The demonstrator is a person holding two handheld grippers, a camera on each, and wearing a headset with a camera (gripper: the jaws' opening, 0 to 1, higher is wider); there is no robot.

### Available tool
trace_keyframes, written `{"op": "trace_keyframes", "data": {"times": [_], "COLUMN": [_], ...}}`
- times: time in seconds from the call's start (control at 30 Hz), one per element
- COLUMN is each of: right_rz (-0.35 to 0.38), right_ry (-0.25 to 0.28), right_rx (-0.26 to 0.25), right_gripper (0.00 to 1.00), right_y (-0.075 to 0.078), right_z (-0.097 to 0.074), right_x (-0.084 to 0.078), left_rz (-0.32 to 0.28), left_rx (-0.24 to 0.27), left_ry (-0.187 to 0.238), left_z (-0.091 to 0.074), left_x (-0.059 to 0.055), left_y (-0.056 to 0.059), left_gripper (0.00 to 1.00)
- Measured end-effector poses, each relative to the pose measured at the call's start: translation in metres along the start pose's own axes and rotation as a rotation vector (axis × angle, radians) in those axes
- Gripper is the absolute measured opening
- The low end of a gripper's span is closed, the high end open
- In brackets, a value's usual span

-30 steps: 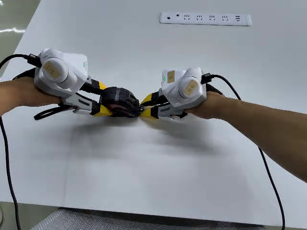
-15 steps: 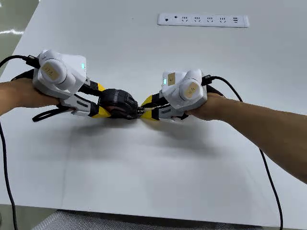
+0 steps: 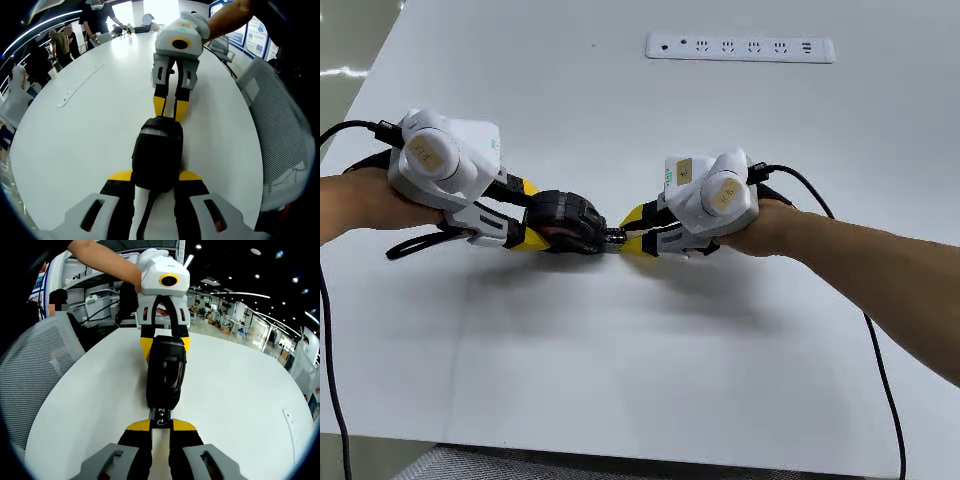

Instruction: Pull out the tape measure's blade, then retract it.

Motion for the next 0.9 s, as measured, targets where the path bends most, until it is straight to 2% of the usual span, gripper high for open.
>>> {"op": "trace_keyframes", "data": {"times": [0.9], "right_rz": [0.019], "right_ry": [-0.009], "right_rx": [-0.006], "right_gripper": [0.09], "right_y": [-0.005], "right_z": [-0.022], "right_x": [-0.010], "left_rz": [-0.006], "left_rx": [-0.004], "left_ry": [-0.002], "left_z": [0.001], "left_x": [0.000], "left_y": [-0.001], "left_gripper": [0.24]}}
Point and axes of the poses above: the centre of the closed fingertips' face, and the gripper's own axes: z roughly forward along the fingers, y roughly to its right, x roughly out of its top, the point moved 2 cm from there along -z, roughly backward along the fingers, and after that the axes turned 4 degrees about y, right-handed, at the moved point
